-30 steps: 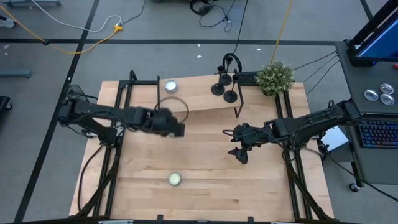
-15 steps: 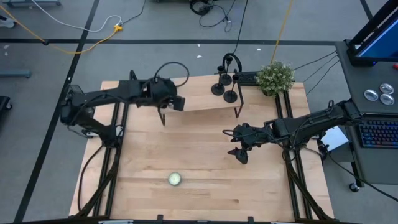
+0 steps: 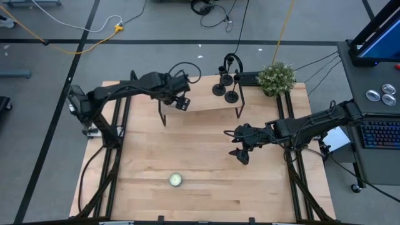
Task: Pick & Place candle stick holders
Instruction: Put the purple candle on the shelf, then put the blue candle on the shelf
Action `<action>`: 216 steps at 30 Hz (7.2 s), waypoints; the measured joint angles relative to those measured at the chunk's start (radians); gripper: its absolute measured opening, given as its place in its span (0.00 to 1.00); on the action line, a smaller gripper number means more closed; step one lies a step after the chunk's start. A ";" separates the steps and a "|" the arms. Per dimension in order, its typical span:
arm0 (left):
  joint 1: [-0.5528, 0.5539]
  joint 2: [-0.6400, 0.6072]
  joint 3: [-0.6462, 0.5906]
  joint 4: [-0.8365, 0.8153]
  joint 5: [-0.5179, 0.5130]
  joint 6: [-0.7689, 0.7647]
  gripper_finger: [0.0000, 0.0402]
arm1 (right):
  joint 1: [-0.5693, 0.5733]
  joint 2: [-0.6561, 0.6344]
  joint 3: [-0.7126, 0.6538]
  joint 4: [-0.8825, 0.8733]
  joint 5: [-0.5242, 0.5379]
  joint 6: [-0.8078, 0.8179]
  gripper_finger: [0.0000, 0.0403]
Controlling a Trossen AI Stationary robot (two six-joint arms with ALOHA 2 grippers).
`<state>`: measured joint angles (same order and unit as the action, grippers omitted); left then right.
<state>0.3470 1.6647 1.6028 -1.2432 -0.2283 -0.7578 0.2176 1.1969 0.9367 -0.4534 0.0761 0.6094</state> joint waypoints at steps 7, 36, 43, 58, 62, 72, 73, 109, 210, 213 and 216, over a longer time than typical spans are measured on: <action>0.029 0.075 0.000 -0.013 0.001 0.031 0.77 | 0.000 0.000 0.000 0.000 0.000 0.008 0.73; 0.064 0.076 0.000 -0.039 -0.006 0.093 0.92 | 0.000 0.000 0.000 0.000 0.000 0.008 0.73; 0.087 0.025 0.000 -0.033 -0.008 0.100 0.91 | 0.000 0.000 0.000 0.000 -0.002 0.008 0.73; -0.022 -0.230 0.000 0.100 0.218 0.070 0.91 | 0.000 0.000 0.000 0.000 -0.002 0.006 0.73; -0.155 -0.263 0.000 0.096 0.231 0.002 0.91 | 0.000 0.000 0.000 0.000 -0.002 -0.007 0.73; -0.503 -0.249 -0.007 0.090 0.224 -0.269 0.91 | 0.000 0.000 0.000 -0.001 -0.002 -0.051 0.73; -0.533 -0.244 -0.012 0.084 0.215 -0.303 0.91 | 0.000 0.000 0.000 -0.001 -0.002 -0.051 0.73; -0.839 0.211 -0.088 0.199 0.239 -0.643 0.91 | 0.000 0.000 0.000 -0.009 -0.003 -0.046 0.73; -0.748 0.325 -0.295 0.425 0.382 -0.634 0.71 | 0.000 0.000 0.000 -0.015 0.000 -0.049 0.73; -0.748 0.325 -0.295 0.427 0.382 -0.635 0.71 | 0.000 0.000 0.000 -0.016 0.000 -0.049 0.73; -0.748 0.325 -0.295 0.428 0.383 -0.631 0.72 | 0.000 0.000 0.000 -0.015 0.000 -0.049 0.73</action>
<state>-0.4007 1.9896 1.3079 -0.8154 0.1543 -1.3891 0.2180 1.1967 0.9363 -0.4688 0.0763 0.5606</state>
